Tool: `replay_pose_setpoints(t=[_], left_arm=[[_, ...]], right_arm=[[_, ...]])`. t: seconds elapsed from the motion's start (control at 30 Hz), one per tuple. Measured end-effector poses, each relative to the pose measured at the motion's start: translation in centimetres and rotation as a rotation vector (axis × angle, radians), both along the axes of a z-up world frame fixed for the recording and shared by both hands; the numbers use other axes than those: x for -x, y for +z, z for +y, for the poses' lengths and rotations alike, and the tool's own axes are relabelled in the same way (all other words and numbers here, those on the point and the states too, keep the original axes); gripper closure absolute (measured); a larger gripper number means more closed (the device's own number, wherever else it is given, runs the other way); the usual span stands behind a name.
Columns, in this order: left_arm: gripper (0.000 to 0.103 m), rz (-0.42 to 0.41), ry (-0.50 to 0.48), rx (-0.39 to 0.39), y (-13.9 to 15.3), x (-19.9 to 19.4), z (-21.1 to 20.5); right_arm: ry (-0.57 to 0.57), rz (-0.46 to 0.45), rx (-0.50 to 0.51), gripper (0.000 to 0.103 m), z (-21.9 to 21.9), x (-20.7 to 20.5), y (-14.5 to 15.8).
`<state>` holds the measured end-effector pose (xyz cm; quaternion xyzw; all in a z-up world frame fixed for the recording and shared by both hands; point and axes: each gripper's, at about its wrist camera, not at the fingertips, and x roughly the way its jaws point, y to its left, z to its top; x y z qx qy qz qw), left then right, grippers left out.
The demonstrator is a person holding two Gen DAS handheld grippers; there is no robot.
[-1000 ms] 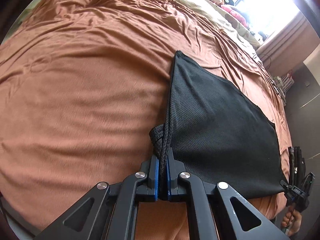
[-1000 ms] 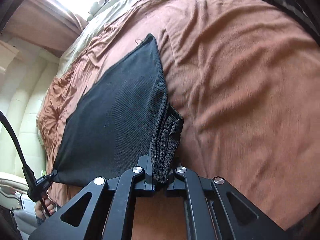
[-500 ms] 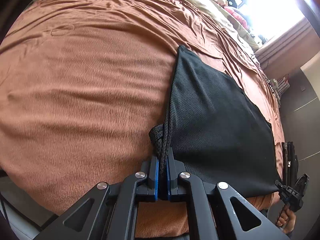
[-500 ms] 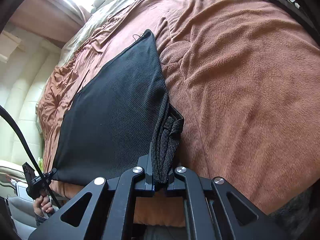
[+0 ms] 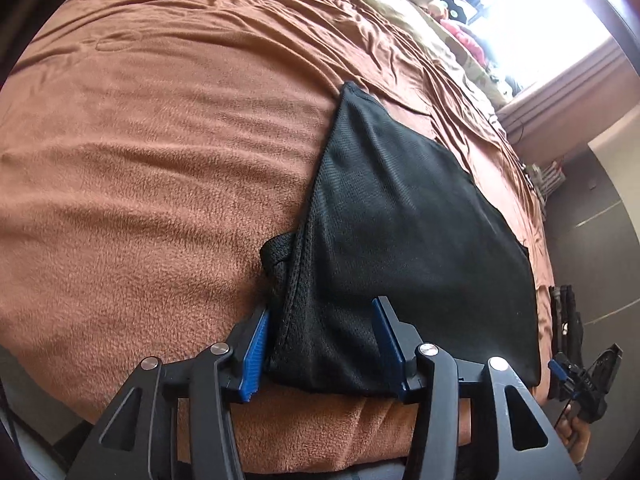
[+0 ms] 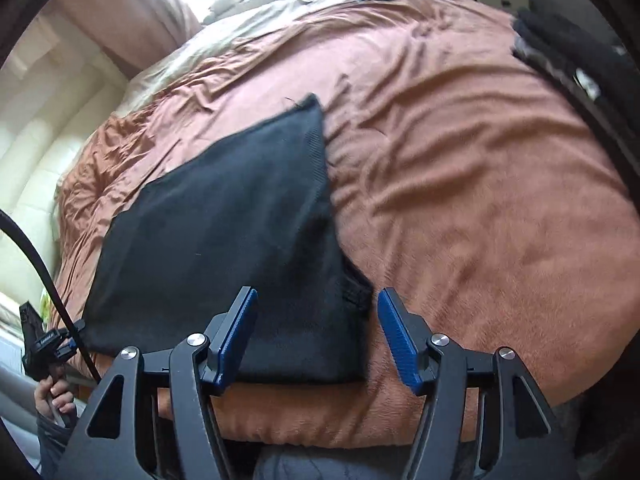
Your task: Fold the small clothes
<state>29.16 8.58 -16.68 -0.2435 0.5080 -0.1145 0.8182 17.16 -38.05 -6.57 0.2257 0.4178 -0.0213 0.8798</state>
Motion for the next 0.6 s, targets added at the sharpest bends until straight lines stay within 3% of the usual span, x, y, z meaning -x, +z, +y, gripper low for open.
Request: replay_pose_setpoints(t=[0.27,0.6], left_arm=[[0.052,-0.008,0.070,0.090,-0.4,1.4,1.4],[0.064,0.020,0.128,0.147,-1.0,1.5,2.5]], right_arm=[[0.100,-0.049,0.057,0.043,4.2,-1.8,1.1],[0.236,-0.058,0.067,0.047,8.8,-7.1,0.1]])
